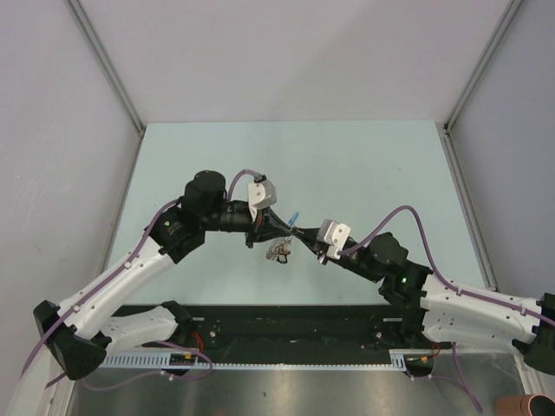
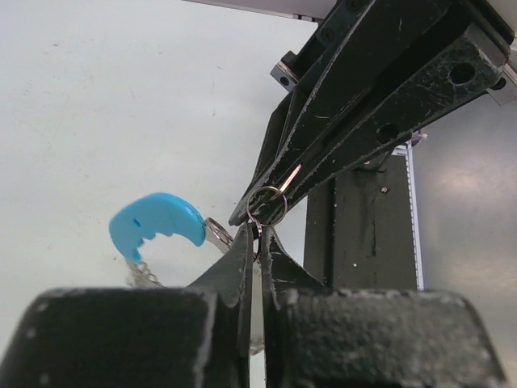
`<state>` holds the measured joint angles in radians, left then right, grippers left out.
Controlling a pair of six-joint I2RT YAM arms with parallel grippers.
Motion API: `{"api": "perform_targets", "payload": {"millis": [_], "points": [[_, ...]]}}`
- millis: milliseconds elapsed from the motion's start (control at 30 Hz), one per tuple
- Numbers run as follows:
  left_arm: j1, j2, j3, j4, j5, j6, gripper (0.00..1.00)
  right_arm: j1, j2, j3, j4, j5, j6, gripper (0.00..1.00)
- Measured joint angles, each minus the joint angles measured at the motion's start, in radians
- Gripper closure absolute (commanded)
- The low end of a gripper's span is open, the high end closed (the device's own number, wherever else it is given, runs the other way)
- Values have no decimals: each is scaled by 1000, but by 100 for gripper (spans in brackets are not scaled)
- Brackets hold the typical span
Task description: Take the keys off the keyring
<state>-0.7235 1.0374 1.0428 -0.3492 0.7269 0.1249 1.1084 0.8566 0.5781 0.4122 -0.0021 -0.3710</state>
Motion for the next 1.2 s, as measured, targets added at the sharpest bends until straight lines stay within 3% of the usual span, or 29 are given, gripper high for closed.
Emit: {"api": "perform_targets", "payload": {"millis": [467, 600, 633, 667, 933, 1100, 1200], "points": [[-23, -23, -17, 28, -8, -5, 99, -2, -53, 0, -71, -11, 65, 99], [-24, -31, -22, 33, -8, -15, 100, -3, -57, 2, -74, -23, 84, 89], [-25, -31, -22, 33, -9, -15, 100, -3, -59, 2, -76, -23, 87, 98], [-26, -31, -22, 32, -10, -14, 100, -3, -63, 2, -79, -23, 90, 100], [-27, -39, -22, 26, -27, -11, 100, -5, -77, 2, -97, -32, 90, 100], [-31, -44, -22, 17, -44, -10, 100, -5, -77, 2, -111, -34, 91, 87], [-28, -62, -26, 18, -71, -12, 99, -5, -84, 3, -130, -39, 91, 87]]}}
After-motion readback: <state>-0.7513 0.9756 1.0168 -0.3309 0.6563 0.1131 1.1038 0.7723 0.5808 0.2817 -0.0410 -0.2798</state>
